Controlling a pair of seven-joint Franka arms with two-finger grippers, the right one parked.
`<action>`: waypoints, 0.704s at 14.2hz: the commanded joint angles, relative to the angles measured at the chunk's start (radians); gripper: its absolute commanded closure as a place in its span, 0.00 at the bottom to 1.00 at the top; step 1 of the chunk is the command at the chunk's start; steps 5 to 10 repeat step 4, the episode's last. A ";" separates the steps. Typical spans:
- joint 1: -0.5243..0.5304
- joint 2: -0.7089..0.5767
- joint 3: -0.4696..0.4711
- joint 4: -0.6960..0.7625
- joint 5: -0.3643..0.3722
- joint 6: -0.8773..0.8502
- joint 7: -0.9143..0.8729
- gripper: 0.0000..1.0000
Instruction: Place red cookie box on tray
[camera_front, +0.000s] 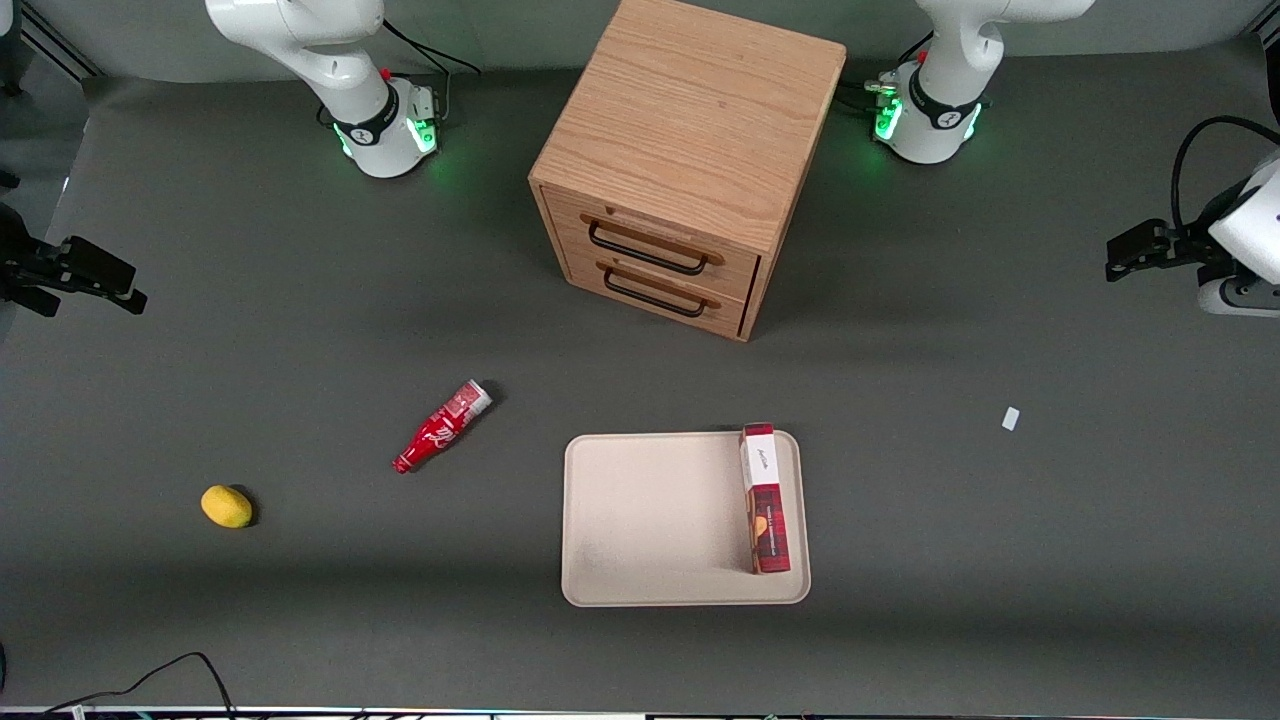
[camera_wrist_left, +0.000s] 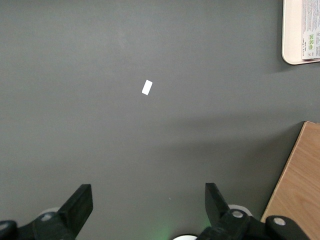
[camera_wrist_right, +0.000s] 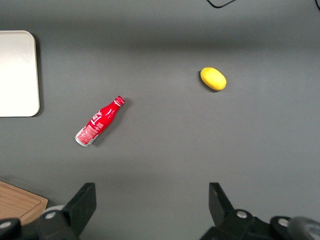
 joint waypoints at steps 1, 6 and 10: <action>-0.032 -0.024 0.008 -0.013 0.000 -0.024 -0.053 0.00; -0.032 -0.024 0.008 -0.010 0.000 -0.027 -0.053 0.00; -0.032 -0.024 0.008 -0.010 0.000 -0.027 -0.053 0.00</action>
